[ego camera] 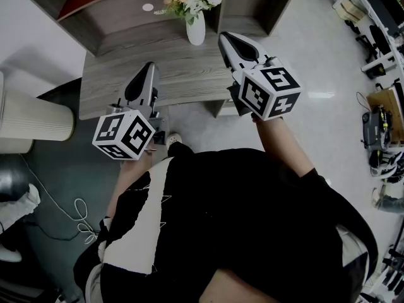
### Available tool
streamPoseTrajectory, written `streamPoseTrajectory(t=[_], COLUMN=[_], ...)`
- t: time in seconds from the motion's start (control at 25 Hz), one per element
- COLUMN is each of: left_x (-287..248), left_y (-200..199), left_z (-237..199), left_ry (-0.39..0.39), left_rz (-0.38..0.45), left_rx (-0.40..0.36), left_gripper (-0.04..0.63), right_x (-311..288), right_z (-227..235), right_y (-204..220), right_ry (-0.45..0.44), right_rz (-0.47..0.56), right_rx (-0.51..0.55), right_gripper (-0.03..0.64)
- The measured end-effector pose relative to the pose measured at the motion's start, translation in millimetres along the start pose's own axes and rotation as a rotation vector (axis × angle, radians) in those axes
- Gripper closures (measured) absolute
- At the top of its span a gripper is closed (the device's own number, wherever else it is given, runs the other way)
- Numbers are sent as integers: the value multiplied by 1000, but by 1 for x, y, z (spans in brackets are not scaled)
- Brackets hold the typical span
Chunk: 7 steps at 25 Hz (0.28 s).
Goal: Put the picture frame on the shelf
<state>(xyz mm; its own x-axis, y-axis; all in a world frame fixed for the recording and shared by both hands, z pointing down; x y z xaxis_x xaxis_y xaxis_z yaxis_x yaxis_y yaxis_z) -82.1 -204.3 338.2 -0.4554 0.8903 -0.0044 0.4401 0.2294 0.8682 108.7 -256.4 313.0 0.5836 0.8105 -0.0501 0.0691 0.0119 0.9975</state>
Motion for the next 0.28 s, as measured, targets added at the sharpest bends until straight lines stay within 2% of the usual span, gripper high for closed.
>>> streamPoseTrajectory(t=[0.28], left_x=[-2], left_y=[0], left_z=[-1], left_ry=[-1], left_rz=[1], left_rx=[0], left_gripper=[584], right_x=[-3], right_z=[0], right_y=[1], right_ry=[-4], right_rz=[-6], right_rx=[4], right_gripper=[612])
Point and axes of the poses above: the fingertips, and each gripper's own axes: x backward along the fingers, z to its right, y out of its underside, the point moved 3 cm from there along x, backward along the fingers, and after that the axes turned 11 degrees about x, right-handed, at the moved point
